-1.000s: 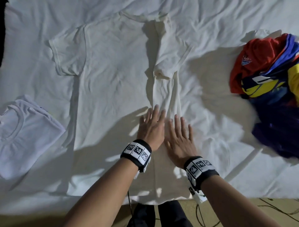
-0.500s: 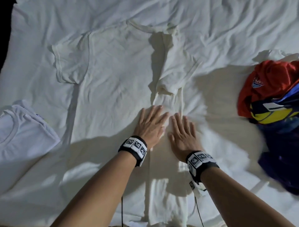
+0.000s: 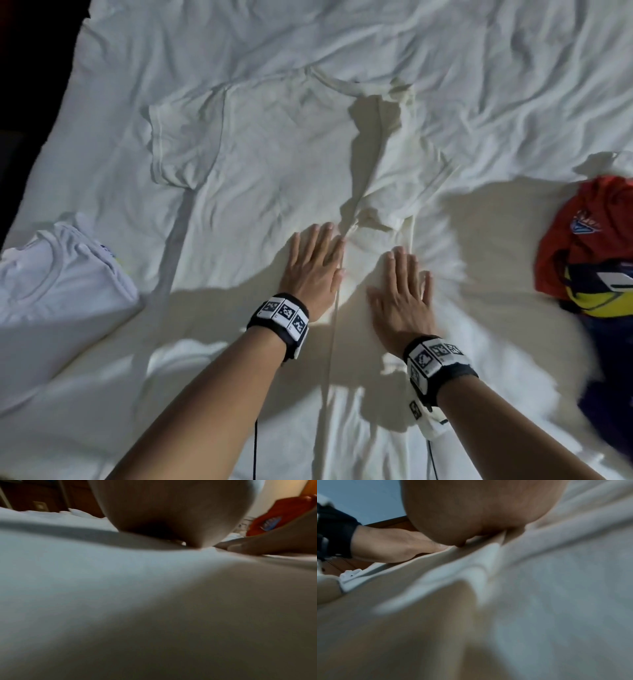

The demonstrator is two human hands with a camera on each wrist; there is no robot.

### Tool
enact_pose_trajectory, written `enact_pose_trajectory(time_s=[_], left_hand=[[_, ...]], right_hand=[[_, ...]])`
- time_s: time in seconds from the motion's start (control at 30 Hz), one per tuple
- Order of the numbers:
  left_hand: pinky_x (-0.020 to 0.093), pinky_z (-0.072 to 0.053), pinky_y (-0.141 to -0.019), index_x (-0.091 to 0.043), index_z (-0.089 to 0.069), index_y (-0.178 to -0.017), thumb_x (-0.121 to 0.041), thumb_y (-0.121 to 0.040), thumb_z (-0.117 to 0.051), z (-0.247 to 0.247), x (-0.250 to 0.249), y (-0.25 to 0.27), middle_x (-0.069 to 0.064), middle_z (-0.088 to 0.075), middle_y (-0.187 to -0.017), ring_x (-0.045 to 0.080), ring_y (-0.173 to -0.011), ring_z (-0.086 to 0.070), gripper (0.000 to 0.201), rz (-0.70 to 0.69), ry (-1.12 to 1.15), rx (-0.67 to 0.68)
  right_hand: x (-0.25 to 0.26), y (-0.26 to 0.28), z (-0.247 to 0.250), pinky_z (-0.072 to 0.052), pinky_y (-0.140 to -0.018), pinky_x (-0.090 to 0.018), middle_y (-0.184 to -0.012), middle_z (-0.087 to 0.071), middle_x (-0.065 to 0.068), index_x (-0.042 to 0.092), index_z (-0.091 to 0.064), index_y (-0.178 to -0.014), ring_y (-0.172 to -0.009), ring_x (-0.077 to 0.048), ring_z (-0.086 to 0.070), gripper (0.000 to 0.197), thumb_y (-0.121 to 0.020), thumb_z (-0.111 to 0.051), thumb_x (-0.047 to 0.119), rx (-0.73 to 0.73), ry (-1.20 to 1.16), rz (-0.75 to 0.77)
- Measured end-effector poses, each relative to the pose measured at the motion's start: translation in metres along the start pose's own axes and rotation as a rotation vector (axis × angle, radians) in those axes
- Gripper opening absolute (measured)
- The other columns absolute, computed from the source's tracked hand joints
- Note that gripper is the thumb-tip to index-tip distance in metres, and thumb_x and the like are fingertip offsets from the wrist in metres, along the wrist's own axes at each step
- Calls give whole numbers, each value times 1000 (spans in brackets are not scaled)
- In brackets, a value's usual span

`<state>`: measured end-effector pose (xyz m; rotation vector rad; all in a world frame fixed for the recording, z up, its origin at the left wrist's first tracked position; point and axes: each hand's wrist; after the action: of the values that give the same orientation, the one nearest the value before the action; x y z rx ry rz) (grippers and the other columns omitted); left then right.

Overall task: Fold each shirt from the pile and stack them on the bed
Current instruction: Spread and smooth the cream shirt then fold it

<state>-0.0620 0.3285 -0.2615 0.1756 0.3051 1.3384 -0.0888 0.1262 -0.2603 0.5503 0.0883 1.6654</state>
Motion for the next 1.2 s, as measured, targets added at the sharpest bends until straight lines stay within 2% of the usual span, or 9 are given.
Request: enact_pose_trajectory(time_s=[0.1, 0.2, 0.27, 0.4, 0.57, 0.7, 0.83, 1.1, 1.2], left_hand=[[64, -8, -123, -18, -26, -162, -46, -103, -26, 15, 21, 1, 13, -6, -172, 33, -158, 1, 65, 83, 110, -25], [61, 4, -124, -19, -11, -164, -47, -107, -31, 35, 51, 2, 11, 5, -172, 32, -158, 10, 66, 277, 224, -50], [59, 0, -125, -20, -7, -164, -45, -108, -30, 51, 78, 3, 10, 8, -172, 32, -158, 9, 66, 434, 253, -75], [57, -23, -120, -16, -23, -161, -34, -104, -46, 73, 135, 2, 17, -16, -168, 37, -154, -14, 64, 694, 351, -137], [51, -40, -99, -10, -46, -136, -33, -98, -53, 80, 181, -4, 18, -47, -137, 37, -127, -44, 46, 919, 459, -135], [48, -42, -99, -12, -50, -127, -41, -97, -52, 76, 200, -12, 12, -55, -129, 34, -121, -51, 41, 907, 467, -94], [46, -42, -100, -14, -54, -127, -41, -99, -50, 75, 211, -18, 10, -62, -126, 33, -119, -55, 39, 845, 469, -53], [42, -43, -96, -13, -65, -111, -31, -99, -50, 68, 220, -25, 8, -70, -116, 33, -112, -60, 26, 843, 538, -100], [43, -42, -94, -13, -66, -107, -32, -99, -50, 66, 216, -24, 8, -71, -112, 34, -110, -60, 26, 850, 541, -115]], right_hand=[[16, -5, 16, 8, -126, -49, -171, 8, -6, 15, -18, -161, -157, -22, 13, 67, -102, -27, 47, -109, -4, -38], [46, -24, 38, -1, -125, -48, -170, -11, -6, 20, -33, -153, -157, -24, -2, 54, -103, -37, 39, -202, -65, -23], [75, -44, 52, -15, -123, -52, -162, -32, -7, 20, -43, -145, -152, -28, -21, 48, -101, -42, 37, -238, -51, 36], [138, -92, 73, -33, -110, -50, -139, -55, -7, 17, -55, -136, -129, -30, -47, 40, -98, -55, 30, -265, -48, 183], [203, -162, 91, -41, -100, -46, -130, -57, -7, 17, -55, -138, -120, -30, -49, 39, -101, -47, 28, -155, -19, 232], [249, -225, 95, -45, -94, -43, -132, -57, -6, 17, -57, -135, -120, -27, -51, 37, -103, -43, 31, -95, 29, 310], [288, -279, 100, -46, -86, -40, -129, -61, -8, 19, -54, -135, -114, -32, -59, 37, -105, -39, 34, -34, 48, 256], [323, -346, 103, -41, -79, -42, -127, -63, -18, 30, -21, -154, -102, -40, -62, 54, -102, -35, 39, 31, 22, 145], [325, -355, 101, -42, -76, -39, -121, -63, -15, 30, -38, -140, -88, -35, -56, 43, -98, -37, 39, 50, -27, 132]])
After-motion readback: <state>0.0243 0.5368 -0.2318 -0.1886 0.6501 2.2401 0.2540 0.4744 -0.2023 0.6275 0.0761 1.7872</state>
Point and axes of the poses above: each hand's wrist, its own y-axis away from the middle knuckle, its own z-axis out of the back of the hand, x = y × z
